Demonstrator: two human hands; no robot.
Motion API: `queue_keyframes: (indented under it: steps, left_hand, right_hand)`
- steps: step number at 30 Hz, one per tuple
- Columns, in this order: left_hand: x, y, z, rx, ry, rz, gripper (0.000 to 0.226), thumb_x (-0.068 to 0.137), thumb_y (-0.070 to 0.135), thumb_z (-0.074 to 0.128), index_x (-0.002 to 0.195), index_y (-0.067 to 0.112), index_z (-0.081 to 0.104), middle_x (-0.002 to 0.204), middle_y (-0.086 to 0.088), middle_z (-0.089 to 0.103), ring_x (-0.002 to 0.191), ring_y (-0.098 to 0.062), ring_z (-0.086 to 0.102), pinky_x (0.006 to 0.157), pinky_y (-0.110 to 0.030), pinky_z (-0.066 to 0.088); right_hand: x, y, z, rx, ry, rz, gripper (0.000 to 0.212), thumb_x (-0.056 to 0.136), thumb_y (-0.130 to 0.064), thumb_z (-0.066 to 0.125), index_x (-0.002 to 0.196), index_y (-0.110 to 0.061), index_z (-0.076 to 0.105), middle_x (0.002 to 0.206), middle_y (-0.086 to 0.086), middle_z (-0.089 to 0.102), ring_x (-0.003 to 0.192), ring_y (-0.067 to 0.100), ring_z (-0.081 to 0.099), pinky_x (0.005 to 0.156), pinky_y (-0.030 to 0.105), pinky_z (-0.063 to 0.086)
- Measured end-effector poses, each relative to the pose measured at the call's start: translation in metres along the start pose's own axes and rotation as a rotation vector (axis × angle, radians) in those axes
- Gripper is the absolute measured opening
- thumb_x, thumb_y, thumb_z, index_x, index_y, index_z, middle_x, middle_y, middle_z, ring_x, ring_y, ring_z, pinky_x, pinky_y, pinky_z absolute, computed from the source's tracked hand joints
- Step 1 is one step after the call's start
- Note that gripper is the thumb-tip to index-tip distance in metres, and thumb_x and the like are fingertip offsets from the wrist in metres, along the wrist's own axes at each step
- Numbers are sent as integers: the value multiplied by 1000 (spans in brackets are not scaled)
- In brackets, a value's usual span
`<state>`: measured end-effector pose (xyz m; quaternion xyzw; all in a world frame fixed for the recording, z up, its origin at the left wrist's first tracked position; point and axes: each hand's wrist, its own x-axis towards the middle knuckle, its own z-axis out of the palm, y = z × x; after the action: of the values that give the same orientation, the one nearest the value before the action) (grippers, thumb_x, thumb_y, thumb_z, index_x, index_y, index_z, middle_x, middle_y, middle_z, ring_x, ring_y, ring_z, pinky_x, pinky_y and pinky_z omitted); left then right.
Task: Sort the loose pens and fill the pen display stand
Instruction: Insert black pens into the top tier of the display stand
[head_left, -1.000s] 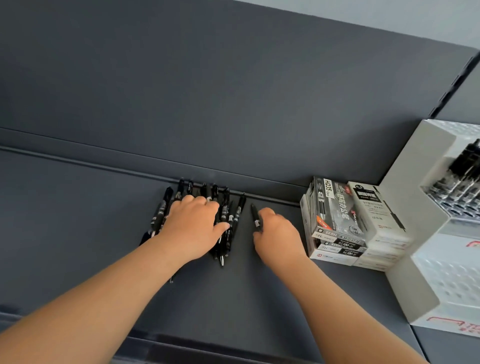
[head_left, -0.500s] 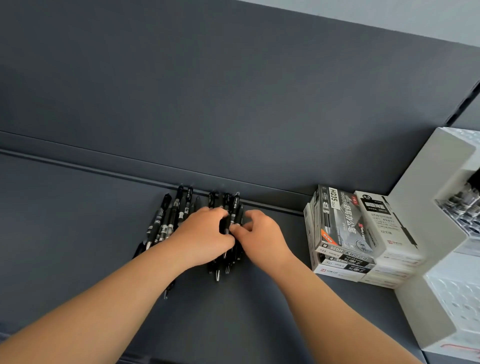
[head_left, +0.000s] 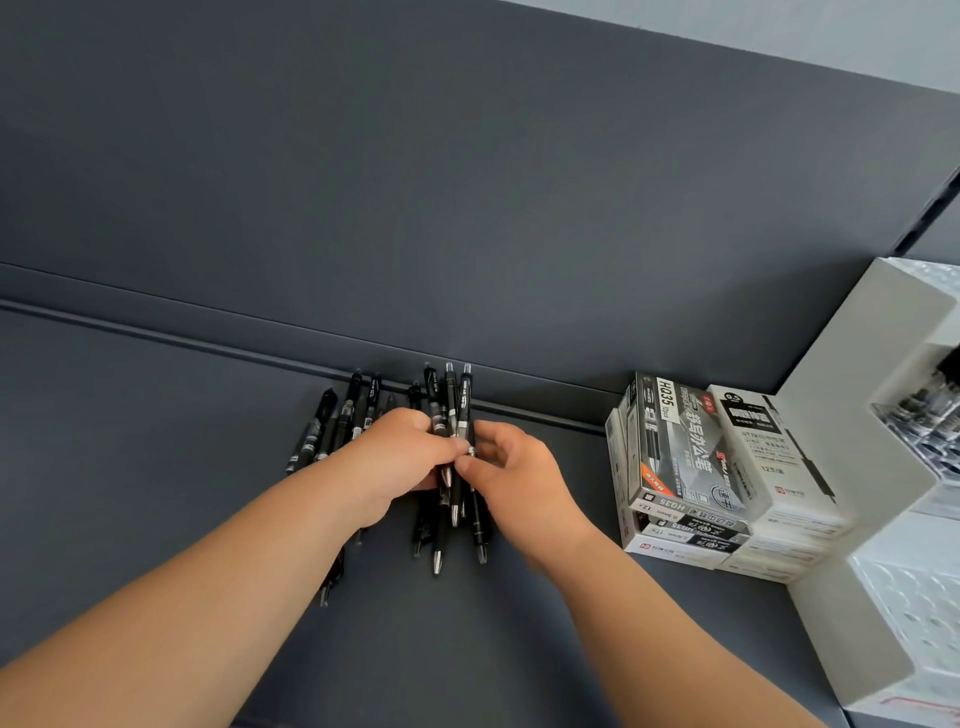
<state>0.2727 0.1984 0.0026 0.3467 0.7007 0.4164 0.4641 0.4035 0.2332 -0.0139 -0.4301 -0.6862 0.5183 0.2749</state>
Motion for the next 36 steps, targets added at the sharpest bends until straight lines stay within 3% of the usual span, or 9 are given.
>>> queue_keyframes:
  steps: [5,9,13,20,25,28,31,33,36]
  left_hand:
    - [-4,1,7,-173,-39,10,16,92,10,57,107,8,63,110,-16,67,98,-26,61,95,-43,46]
    - [-9,3,13,-285,-64,54,20,96,14,50,115,16,58,119,-12,62,113,-23,56,99,-37,43]
    - [-11,4,17,-361,-86,81,48,96,20,50,141,17,35,138,-8,47,132,-22,41,112,-46,30]
    - [-20,8,22,-236,24,159,19,92,16,52,109,23,52,111,-9,63,109,-28,57,92,-43,46]
    - [-26,13,20,-197,43,194,17,89,13,55,104,20,53,105,-12,64,95,-27,62,87,-43,51]
    - [-30,15,19,-209,39,213,17,88,8,53,102,18,51,95,-11,60,79,-21,56,70,-37,48]
    - [-33,16,19,-175,35,232,21,86,7,55,102,20,48,89,-7,57,73,-19,53,61,-33,46]
    - [-36,16,18,-172,33,248,25,84,6,55,103,21,48,88,-8,57,71,-19,53,58,-32,45]
    - [-40,18,18,-174,11,258,27,84,5,55,104,22,49,93,-11,60,77,-20,56,65,-34,48]
  right_hand:
    - [-3,-5,-4,75,34,-69,36,84,-2,64,106,-30,65,98,-8,71,91,5,67,84,23,53]
    - [-4,-11,-5,110,83,-125,38,81,0,66,105,-30,66,100,-7,72,92,6,67,85,25,54]
    - [-6,-17,-6,117,104,-143,39,81,2,66,103,-30,65,102,-6,72,95,5,67,88,25,53]
    - [-10,-24,-8,68,90,-112,37,88,2,54,121,-12,61,106,-4,71,99,4,66,92,26,52]
    - [-15,-29,-12,-4,133,-126,30,86,1,58,100,-25,64,90,-10,69,79,-3,64,70,8,48]
    - [-16,-30,-15,-51,153,-78,33,85,-4,62,115,-18,63,99,1,67,93,14,65,81,23,53]
    - [-20,-33,-18,-58,127,-62,37,85,-3,61,118,-19,62,98,4,70,93,22,68,88,41,54]
    - [-25,-35,-22,-48,94,-79,35,85,0,59,115,-19,64,93,4,73,87,23,70,84,42,56]
    - [-32,-39,-27,-63,59,-101,34,88,-2,58,114,-22,64,82,3,72,72,18,68,74,35,57]
